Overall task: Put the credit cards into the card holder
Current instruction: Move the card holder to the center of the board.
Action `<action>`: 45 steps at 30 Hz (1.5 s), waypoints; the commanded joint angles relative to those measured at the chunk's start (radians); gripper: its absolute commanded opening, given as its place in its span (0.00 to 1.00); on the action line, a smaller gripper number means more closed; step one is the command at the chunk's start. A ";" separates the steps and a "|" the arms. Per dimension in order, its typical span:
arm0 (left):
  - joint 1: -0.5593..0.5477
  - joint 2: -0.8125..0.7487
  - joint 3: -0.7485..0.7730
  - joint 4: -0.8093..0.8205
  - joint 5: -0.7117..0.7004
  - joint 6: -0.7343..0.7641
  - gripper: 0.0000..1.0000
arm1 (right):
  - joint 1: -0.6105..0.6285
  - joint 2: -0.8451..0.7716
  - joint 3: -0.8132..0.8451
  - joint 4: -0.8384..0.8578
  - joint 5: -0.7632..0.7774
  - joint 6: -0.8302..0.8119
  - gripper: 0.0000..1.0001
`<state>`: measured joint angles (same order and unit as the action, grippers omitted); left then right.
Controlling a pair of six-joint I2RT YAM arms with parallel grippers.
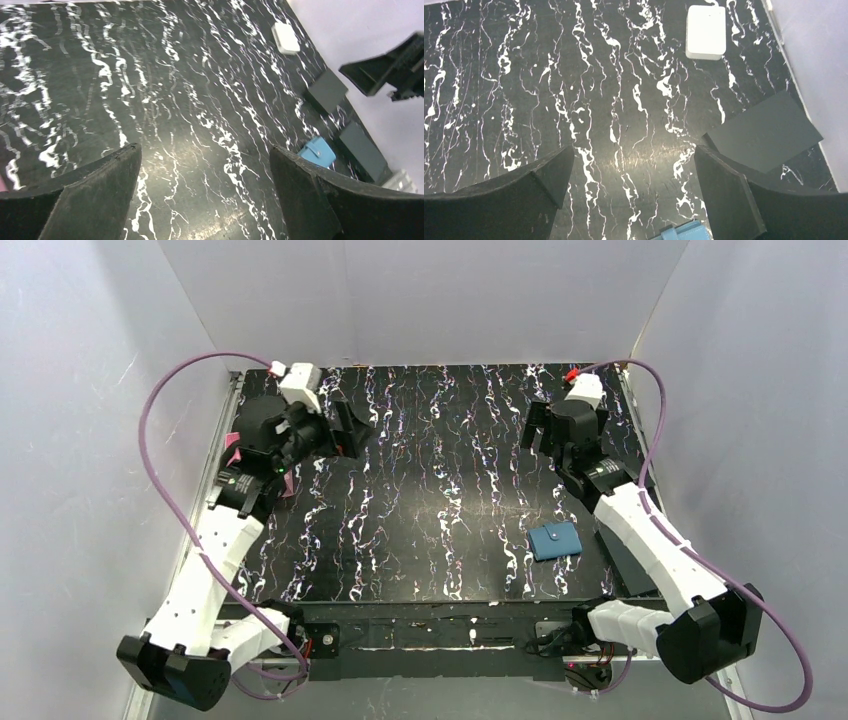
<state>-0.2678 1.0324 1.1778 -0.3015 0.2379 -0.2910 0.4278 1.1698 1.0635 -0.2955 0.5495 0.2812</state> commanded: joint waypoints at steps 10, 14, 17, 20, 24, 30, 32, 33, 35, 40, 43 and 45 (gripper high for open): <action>-0.152 0.103 -0.074 0.057 -0.031 0.092 0.99 | -0.028 0.052 -0.063 -0.303 -0.087 0.395 1.00; -0.179 0.090 -0.091 0.032 -0.044 0.102 0.99 | -0.059 0.056 -0.097 -0.458 -0.020 0.575 1.00; -0.188 0.090 -0.089 0.031 -0.028 0.097 0.99 | -0.086 0.016 -0.172 -0.472 -0.019 0.672 1.00; -0.202 0.091 -0.096 0.034 -0.024 0.093 0.99 | -0.133 -0.022 -0.250 -0.447 -0.075 0.725 0.91; -0.228 0.108 -0.096 0.035 -0.017 0.096 0.99 | -0.194 -0.069 -0.346 -0.424 -0.098 0.784 0.77; -0.259 0.135 -0.099 0.035 -0.012 0.095 0.99 | -0.291 -0.121 -0.465 -0.360 -0.156 0.773 0.55; -0.269 0.141 -0.099 0.035 -0.012 0.096 0.99 | -0.327 -0.129 -0.506 -0.319 -0.213 0.746 0.54; -0.274 0.145 -0.099 0.035 -0.013 0.096 0.99 | -0.337 -0.134 -0.530 -0.262 -0.264 0.708 0.54; -0.284 0.152 -0.099 0.033 -0.014 0.095 0.99 | -0.340 -0.120 -0.542 -0.155 -0.353 0.624 0.50; -0.306 0.182 -0.094 0.030 -0.001 0.085 0.99 | -0.290 0.039 -0.482 -0.042 -0.539 0.446 0.49; -0.317 0.204 -0.090 0.032 0.019 0.072 0.99 | -0.126 0.198 -0.373 -0.026 -0.632 0.375 0.51; -0.325 0.218 -0.088 0.030 0.027 0.066 0.99 | -0.014 0.274 -0.283 -0.025 -0.630 0.360 0.54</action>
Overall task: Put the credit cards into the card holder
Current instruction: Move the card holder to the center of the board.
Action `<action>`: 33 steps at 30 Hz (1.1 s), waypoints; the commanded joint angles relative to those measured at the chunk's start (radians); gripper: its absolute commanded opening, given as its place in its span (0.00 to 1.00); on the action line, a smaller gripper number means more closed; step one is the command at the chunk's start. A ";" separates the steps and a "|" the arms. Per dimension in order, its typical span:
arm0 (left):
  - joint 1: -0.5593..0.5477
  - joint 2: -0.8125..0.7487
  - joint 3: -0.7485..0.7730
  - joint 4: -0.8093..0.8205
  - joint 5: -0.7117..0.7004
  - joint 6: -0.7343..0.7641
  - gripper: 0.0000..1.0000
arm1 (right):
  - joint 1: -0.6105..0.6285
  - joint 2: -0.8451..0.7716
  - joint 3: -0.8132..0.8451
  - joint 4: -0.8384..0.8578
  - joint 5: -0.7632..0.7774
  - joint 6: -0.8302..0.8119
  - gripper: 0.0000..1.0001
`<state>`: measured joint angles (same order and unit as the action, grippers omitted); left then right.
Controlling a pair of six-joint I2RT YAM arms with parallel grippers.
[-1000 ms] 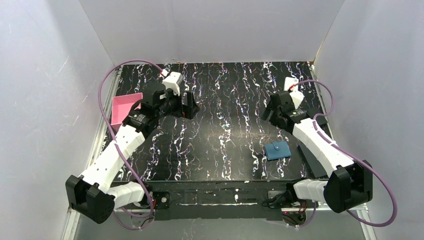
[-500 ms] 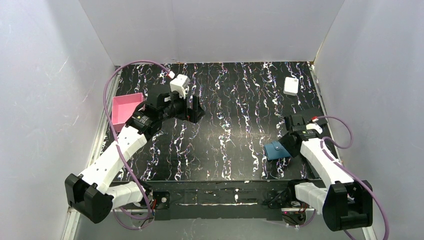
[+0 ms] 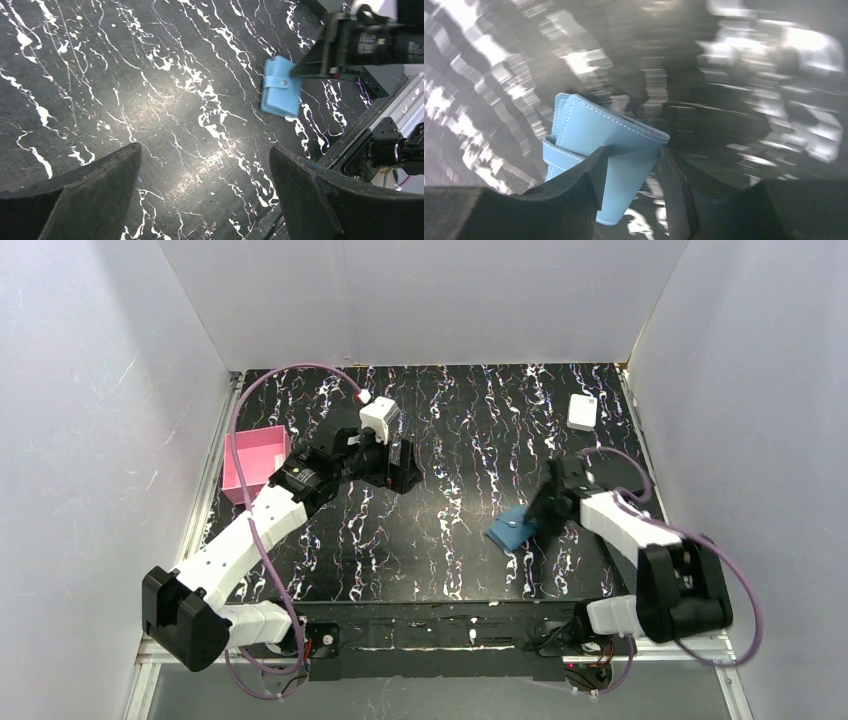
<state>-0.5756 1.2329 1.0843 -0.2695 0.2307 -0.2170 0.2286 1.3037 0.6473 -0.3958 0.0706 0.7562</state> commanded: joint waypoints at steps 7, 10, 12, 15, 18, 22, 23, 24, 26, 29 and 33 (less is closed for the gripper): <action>-0.058 0.080 0.009 -0.011 0.029 -0.039 0.99 | 0.249 0.143 0.160 0.111 -0.145 -0.164 0.67; -0.080 0.134 0.013 -0.016 0.045 -0.113 0.97 | 0.246 0.128 0.149 0.105 -0.168 -0.200 0.69; -0.089 0.192 0.017 -0.019 0.072 -0.175 0.87 | 0.241 0.111 0.131 0.138 -0.233 -0.206 0.71; -0.095 0.304 0.043 -0.043 0.143 -0.254 0.71 | 0.229 0.090 0.089 0.227 -0.332 -0.164 0.70; -0.094 0.437 0.093 -0.091 0.208 -0.287 0.61 | 0.226 0.084 0.054 0.291 -0.372 -0.116 0.70; -0.096 0.571 0.122 -0.099 0.242 -0.305 0.54 | 0.221 0.121 0.027 0.356 -0.425 -0.085 0.67; -0.096 0.585 0.125 -0.098 0.239 -0.305 0.52 | 0.220 0.133 0.025 0.365 -0.433 -0.082 0.65; -0.096 0.596 0.131 -0.103 0.232 -0.303 0.52 | 0.219 0.144 0.024 0.372 -0.440 -0.079 0.64; -0.096 0.614 0.143 -0.123 0.202 -0.287 0.49 | 0.219 0.160 0.016 0.385 -0.452 -0.064 0.61; -0.096 0.648 0.162 -0.147 0.177 -0.279 0.44 | 0.219 0.167 0.000 0.430 -0.456 -0.045 0.58; -0.095 0.708 0.177 -0.158 0.186 -0.303 0.36 | 0.218 0.172 -0.009 0.436 -0.440 -0.036 0.55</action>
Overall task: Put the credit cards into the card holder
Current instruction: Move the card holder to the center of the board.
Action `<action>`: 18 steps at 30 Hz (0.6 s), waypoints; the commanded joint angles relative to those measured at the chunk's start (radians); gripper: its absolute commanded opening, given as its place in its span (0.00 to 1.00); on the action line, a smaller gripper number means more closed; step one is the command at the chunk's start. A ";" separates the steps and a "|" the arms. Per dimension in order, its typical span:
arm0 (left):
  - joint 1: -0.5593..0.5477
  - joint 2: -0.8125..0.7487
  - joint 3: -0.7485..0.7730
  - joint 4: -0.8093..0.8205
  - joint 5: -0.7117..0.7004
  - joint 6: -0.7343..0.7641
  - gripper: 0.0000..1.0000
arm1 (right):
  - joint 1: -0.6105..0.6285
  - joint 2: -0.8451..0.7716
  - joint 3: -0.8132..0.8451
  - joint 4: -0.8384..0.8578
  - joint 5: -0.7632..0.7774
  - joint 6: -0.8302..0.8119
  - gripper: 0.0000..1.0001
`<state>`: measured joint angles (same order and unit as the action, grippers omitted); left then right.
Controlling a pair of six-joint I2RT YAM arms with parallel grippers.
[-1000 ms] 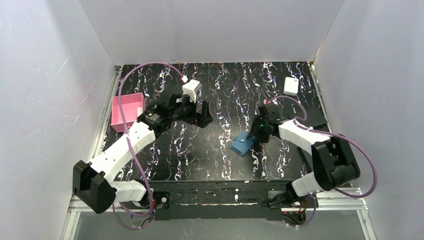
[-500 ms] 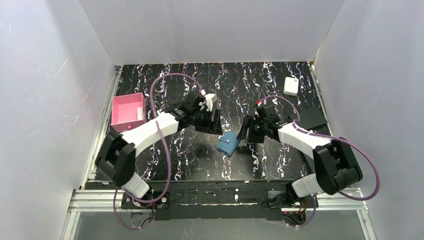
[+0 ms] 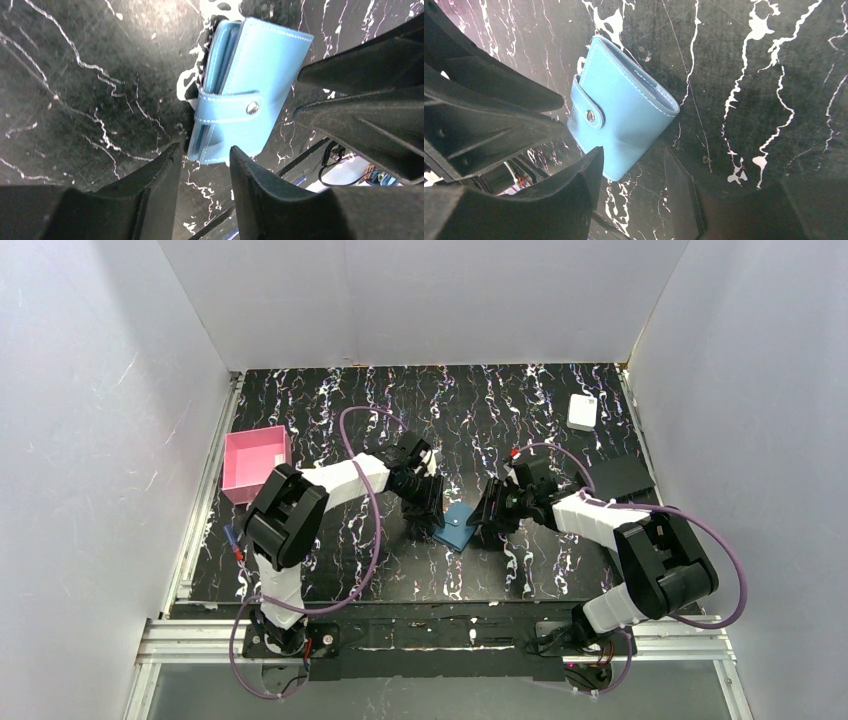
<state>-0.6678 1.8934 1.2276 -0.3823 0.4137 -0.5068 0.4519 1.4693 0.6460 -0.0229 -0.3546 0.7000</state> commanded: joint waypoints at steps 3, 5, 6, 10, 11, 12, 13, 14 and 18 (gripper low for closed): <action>-0.004 0.086 0.047 -0.082 -0.015 -0.027 0.29 | -0.005 0.013 -0.018 0.073 -0.002 0.042 0.54; -0.005 0.109 0.051 -0.098 -0.025 -0.035 0.24 | -0.006 0.017 -0.038 0.113 -0.008 0.071 0.54; -0.005 0.117 0.053 -0.103 -0.025 -0.037 0.22 | -0.006 0.016 -0.049 0.138 -0.009 0.090 0.53; -0.008 0.141 0.056 -0.114 -0.024 -0.052 0.16 | -0.007 0.014 -0.099 0.236 -0.004 0.178 0.53; -0.011 0.144 0.056 -0.115 -0.020 -0.055 0.16 | -0.007 0.016 -0.111 0.268 -0.008 0.197 0.53; -0.013 0.145 0.055 -0.115 -0.020 -0.058 0.15 | -0.007 0.021 -0.124 0.305 -0.017 0.216 0.54; -0.014 0.147 0.055 -0.116 -0.019 -0.061 0.15 | -0.007 0.028 -0.136 0.342 -0.029 0.235 0.53; -0.014 0.148 0.055 -0.116 -0.016 -0.064 0.15 | -0.007 0.038 -0.146 0.382 -0.041 0.250 0.52; -0.018 0.150 0.057 -0.117 -0.008 -0.062 0.14 | 0.005 0.068 -0.183 0.545 -0.060 0.293 0.45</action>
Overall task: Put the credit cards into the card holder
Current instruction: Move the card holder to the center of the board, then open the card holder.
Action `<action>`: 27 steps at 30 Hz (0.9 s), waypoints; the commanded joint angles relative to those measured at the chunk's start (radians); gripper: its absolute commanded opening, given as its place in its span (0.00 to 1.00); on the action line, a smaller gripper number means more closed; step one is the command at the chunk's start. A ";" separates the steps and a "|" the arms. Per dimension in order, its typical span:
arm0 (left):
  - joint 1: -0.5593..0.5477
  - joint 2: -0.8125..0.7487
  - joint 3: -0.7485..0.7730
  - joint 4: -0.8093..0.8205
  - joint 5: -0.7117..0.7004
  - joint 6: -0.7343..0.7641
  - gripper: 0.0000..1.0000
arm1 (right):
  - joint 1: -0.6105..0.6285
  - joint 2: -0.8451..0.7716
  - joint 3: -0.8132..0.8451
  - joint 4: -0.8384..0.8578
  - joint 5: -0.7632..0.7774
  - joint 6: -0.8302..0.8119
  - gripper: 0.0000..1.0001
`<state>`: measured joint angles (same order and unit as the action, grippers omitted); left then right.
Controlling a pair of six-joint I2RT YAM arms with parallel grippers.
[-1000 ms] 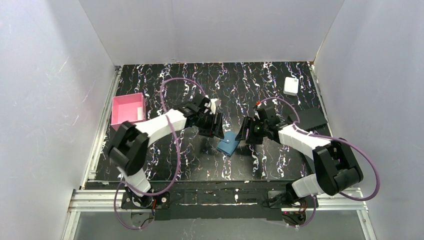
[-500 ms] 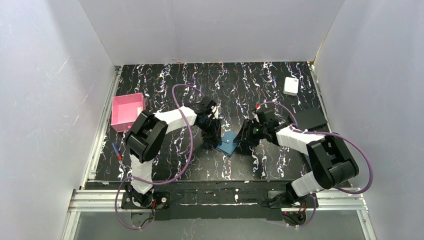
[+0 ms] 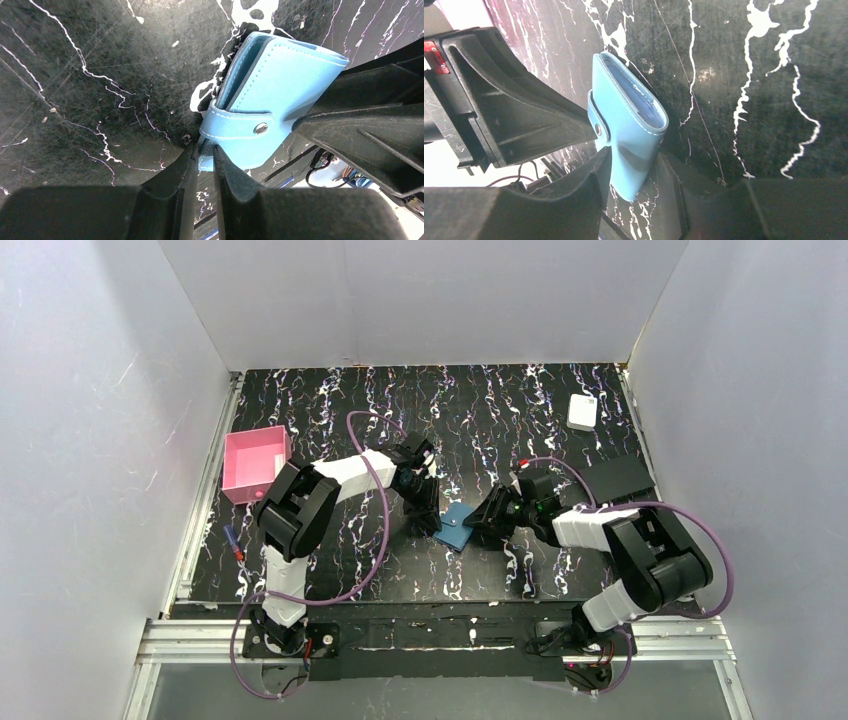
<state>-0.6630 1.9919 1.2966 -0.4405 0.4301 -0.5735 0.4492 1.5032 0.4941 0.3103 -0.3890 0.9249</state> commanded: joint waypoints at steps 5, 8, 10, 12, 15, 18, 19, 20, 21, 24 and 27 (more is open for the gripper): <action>-0.029 0.052 -0.010 -0.051 0.004 0.004 0.13 | 0.033 0.073 -0.035 0.337 -0.016 0.090 0.37; -0.034 0.044 -0.006 -0.049 0.015 0.008 0.13 | 0.065 0.106 -0.005 0.380 -0.023 0.095 0.33; -0.036 0.029 -0.004 -0.049 0.011 0.015 0.12 | 0.086 0.113 0.008 0.387 -0.017 0.090 0.24; -0.036 0.009 0.000 -0.052 -0.002 0.027 0.13 | 0.097 0.102 0.014 0.369 -0.002 0.081 0.15; -0.037 -0.056 0.010 -0.064 -0.045 0.063 0.19 | 0.105 0.036 0.018 0.274 0.051 0.037 0.01; -0.037 -0.153 -0.002 -0.045 -0.085 0.090 0.32 | 0.110 -0.051 0.039 0.117 0.116 -0.040 0.01; -0.037 -0.178 -0.012 -0.027 -0.086 0.093 0.36 | 0.113 -0.072 0.048 0.080 0.134 -0.057 0.01; -0.038 -0.204 -0.025 -0.006 -0.084 0.095 0.40 | 0.118 -0.096 0.059 0.037 0.158 -0.073 0.01; -0.040 -0.231 -0.039 0.019 -0.080 0.096 0.45 | 0.128 -0.121 0.074 -0.012 0.189 -0.086 0.01; -0.055 -0.279 -0.048 0.054 -0.098 0.108 0.50 | 0.164 -0.171 0.109 -0.092 0.261 -0.093 0.01; -0.069 -0.297 -0.042 0.045 -0.149 0.110 0.50 | 0.206 -0.193 0.146 -0.134 0.310 -0.080 0.01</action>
<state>-0.7118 1.7665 1.2560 -0.4216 0.3562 -0.4943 0.5972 1.3693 0.5489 0.3055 -0.2109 0.8722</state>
